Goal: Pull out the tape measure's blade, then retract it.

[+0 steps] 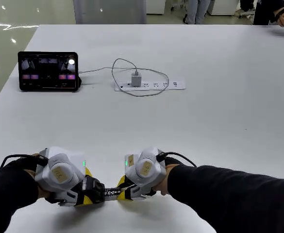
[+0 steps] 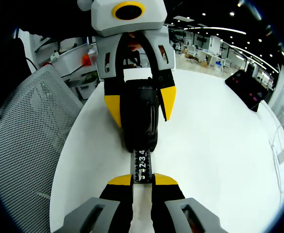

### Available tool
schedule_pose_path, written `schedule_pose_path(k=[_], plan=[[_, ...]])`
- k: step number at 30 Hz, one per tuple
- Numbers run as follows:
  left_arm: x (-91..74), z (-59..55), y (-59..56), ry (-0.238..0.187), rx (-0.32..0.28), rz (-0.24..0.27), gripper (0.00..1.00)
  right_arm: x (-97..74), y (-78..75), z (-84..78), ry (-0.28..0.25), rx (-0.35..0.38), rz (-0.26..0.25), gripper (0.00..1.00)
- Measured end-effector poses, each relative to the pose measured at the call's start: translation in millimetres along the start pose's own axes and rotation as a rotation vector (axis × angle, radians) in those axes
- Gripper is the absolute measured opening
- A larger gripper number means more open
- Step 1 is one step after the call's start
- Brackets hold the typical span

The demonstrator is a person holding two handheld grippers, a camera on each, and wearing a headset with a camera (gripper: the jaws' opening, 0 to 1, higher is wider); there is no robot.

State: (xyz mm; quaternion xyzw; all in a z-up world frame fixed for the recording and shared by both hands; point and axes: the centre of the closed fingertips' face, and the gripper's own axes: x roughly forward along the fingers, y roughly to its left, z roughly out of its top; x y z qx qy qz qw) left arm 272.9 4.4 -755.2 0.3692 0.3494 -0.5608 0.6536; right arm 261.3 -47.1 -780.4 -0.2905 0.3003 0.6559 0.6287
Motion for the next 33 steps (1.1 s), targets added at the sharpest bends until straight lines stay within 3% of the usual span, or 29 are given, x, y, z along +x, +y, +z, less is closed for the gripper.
schedule_pose_path(k=[33], plan=[[1.2,-0.7,0.4,-0.02,0.007,-0.006,0.32,-12.4,1.1,-13.9,0.022,0.025,-0.017,0.1]])
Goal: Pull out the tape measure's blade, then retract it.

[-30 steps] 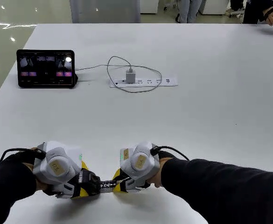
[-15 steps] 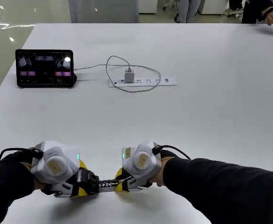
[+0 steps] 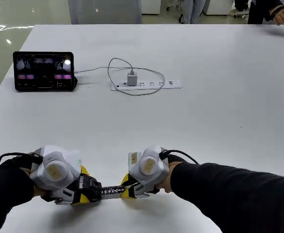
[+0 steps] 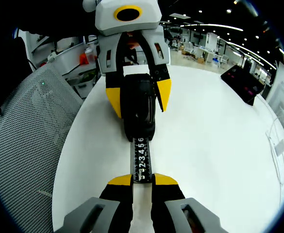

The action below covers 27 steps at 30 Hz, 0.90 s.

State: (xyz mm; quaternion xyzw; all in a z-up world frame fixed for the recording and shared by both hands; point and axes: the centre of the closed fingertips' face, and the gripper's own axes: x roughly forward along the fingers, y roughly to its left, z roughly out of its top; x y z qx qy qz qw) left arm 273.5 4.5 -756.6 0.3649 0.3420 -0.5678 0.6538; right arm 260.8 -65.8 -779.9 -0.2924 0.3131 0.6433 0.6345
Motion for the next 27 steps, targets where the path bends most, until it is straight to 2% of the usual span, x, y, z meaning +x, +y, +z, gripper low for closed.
schedule_pose_path(k=[27], plan=[[-0.4,0.6,-0.4,-0.002,-0.002,0.006,0.32,-8.0,-1.3,-10.8,0.011,0.009,0.001,0.1]])
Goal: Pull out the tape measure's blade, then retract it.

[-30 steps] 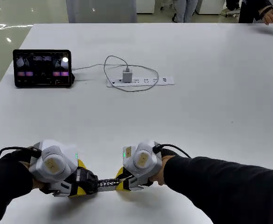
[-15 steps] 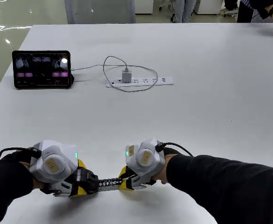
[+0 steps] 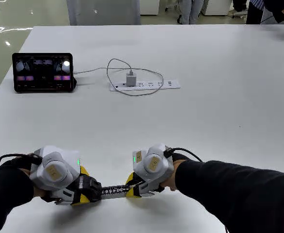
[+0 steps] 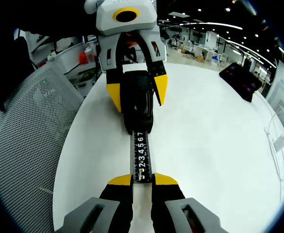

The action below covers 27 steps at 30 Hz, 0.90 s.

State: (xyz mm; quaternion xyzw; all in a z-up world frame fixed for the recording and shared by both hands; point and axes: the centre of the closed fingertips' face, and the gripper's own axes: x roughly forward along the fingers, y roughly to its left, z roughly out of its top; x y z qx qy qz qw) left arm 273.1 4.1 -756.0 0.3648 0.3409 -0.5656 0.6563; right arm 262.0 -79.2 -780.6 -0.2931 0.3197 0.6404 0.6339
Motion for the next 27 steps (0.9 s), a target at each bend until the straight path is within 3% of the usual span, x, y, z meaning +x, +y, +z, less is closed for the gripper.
schedule_pose_path(k=[27], plan=[[0.5,0.4,-0.6,-0.005,0.001,-0.003,0.32,-9.0,-0.8,-10.8,0.014,0.008,0.0,0.1]])
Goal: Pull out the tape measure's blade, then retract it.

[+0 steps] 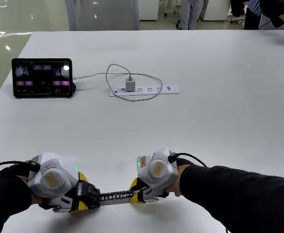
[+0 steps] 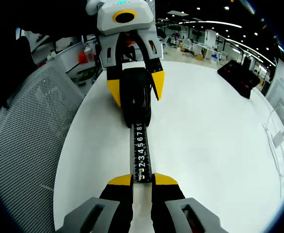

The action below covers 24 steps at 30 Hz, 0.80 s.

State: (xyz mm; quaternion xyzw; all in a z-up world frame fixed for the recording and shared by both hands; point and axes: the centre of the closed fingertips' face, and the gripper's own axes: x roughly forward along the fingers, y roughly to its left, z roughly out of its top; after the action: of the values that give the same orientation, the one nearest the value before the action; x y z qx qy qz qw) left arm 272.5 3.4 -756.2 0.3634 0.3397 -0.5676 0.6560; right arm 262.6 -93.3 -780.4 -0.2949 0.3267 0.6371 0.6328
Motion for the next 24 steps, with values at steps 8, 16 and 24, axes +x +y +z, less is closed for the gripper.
schedule_pose_path(k=[8,16,24], plan=[[0.9,-0.7,0.7,-0.002,0.0,0.0,0.32,-2.9,-0.5,-4.0,0.004,0.005,-0.001,0.1],[0.9,-0.8,0.6,-0.001,0.002,0.0,0.32,-6.4,0.5,-7.7,0.006,0.01,-0.005,0.1],[0.3,-0.1,0.3,0.0,0.0,0.003,0.32,-9.7,1.1,-11.4,0.006,0.018,-0.008,0.1]])
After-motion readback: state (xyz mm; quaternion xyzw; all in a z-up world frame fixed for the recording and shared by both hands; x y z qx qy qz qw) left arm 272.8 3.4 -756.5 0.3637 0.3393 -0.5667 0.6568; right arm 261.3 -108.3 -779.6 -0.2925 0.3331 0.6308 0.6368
